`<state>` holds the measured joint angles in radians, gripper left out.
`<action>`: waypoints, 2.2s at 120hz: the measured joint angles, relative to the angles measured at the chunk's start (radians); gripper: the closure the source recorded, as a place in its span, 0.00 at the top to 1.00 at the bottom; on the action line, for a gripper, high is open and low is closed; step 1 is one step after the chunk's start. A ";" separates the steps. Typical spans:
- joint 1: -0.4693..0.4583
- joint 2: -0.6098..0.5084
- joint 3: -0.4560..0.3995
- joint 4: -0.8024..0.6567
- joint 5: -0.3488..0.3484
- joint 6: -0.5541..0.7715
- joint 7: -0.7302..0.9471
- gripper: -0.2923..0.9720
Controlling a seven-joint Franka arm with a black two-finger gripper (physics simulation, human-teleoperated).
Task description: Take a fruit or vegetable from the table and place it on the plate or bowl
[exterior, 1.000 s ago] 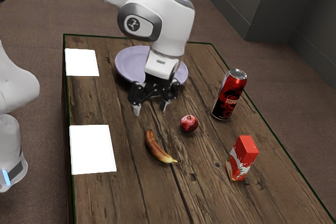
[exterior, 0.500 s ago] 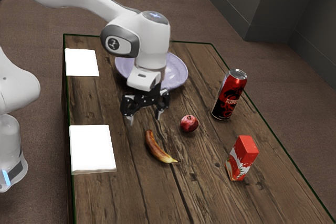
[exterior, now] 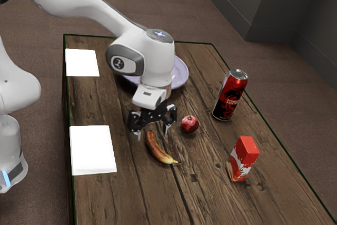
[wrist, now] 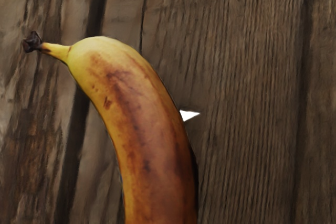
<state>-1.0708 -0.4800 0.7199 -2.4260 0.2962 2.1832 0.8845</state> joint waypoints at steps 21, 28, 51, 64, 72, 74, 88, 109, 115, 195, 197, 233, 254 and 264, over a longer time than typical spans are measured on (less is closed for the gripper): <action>-0.011 0.065 0.065 0.002 -0.001 0.051 0.003 0.75; -0.024 0.078 0.101 0.003 0.001 0.076 0.005 0.75; -0.235 0.028 0.355 0.041 0.059 0.131 0.017 0.75; -0.278 0.038 0.382 0.038 0.082 0.151 0.023 0.74; -0.294 0.047 0.384 0.037 0.087 0.149 0.024 0.66; -0.295 0.048 0.384 0.037 0.088 0.148 0.024 0.64; -0.297 0.050 0.385 0.040 0.090 0.149 0.015 0.51; -0.293 0.051 0.386 0.056 0.047 0.137 0.003 0.36; -0.293 0.051 0.386 0.058 0.037 0.131 0.004 0.36; -0.215 0.011 0.348 0.536 0.028 -0.355 0.008 0.34; -0.211 0.010 0.353 0.545 0.031 -0.366 0.008 0.34; -0.165 0.002 0.372 0.718 0.054 -0.582 0.014 0.31; -0.085 -0.007 0.391 0.749 0.056 -0.768 0.009 0.30; -0.069 -0.007 0.457 0.747 0.055 -0.832 0.008 0.32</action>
<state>-1.1397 -0.4872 1.1773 -1.6792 0.3509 1.3516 0.8927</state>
